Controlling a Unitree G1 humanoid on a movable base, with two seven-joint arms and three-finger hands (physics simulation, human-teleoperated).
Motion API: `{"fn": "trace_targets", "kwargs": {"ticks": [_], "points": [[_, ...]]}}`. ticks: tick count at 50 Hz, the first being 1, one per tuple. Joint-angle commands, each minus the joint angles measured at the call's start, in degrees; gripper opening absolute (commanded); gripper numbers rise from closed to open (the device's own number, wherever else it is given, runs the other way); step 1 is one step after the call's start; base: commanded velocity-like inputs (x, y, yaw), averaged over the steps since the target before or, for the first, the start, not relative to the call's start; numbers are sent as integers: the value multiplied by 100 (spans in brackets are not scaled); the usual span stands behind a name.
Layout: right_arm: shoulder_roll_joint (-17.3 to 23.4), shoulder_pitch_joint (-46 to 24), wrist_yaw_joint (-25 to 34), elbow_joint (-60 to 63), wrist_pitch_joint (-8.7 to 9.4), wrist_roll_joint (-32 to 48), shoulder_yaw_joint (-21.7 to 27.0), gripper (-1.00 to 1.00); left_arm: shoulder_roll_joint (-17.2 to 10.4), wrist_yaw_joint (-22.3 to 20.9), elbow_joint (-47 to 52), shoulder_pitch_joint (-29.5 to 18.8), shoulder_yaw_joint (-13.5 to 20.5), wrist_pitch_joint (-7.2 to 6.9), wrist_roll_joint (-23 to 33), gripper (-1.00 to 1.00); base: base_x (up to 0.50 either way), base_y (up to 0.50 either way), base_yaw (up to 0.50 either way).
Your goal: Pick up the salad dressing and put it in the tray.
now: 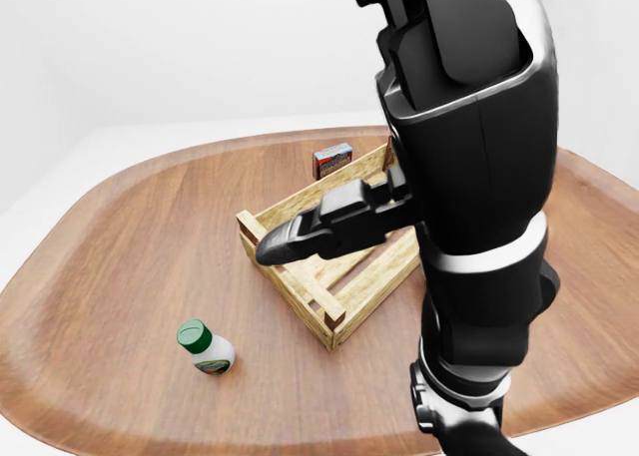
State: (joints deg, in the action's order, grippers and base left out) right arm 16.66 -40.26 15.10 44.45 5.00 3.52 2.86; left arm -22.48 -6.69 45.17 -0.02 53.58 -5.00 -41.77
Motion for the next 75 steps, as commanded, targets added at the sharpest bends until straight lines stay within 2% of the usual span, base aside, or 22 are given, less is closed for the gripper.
{"fn": "trace_targets", "kwargs": {"ticks": [1,8,14,21,33,40,51,64,75], "points": [[-888,-526,804,-668,0,1280,-728,100,10,0,7,-5,-30,0,24,100,0,0,0],[-1496,-603,1247,-1026,0,1901,-1103,100,-13,10,2,-13,6,0,-8,100,0,0,0],[-2058,-303,1543,-1347,0,2328,-1430,100,18,-23,3,13,-15,0,21,100,0,0,0],[-2480,1,1772,-1574,0,2682,-1591,100,4,-7,22,-10,-21,0,20,100,0,0,0],[-3114,1103,1928,-1894,0,3013,-2221,100,21,-30,-2,-8,-10,0,40,100,0,0,0],[-3252,1632,1907,-2142,0,3062,-2508,100,18,-28,6,2,3,0,17,100,0,0,0],[-3227,2380,1659,-2743,0,2783,-2900,100,51,-61,-6,1,-49,0,75,100,0,0,0],[-3122,2563,1510,-3590,0,2510,-2852,100,79,-95,-56,1,-99,0,163,100,0,0,0],[-3248,2547,1544,-4492,0,2364,-2875,100,70,-124,-93,-4,-72,0,165,100,0,0,0]]}}
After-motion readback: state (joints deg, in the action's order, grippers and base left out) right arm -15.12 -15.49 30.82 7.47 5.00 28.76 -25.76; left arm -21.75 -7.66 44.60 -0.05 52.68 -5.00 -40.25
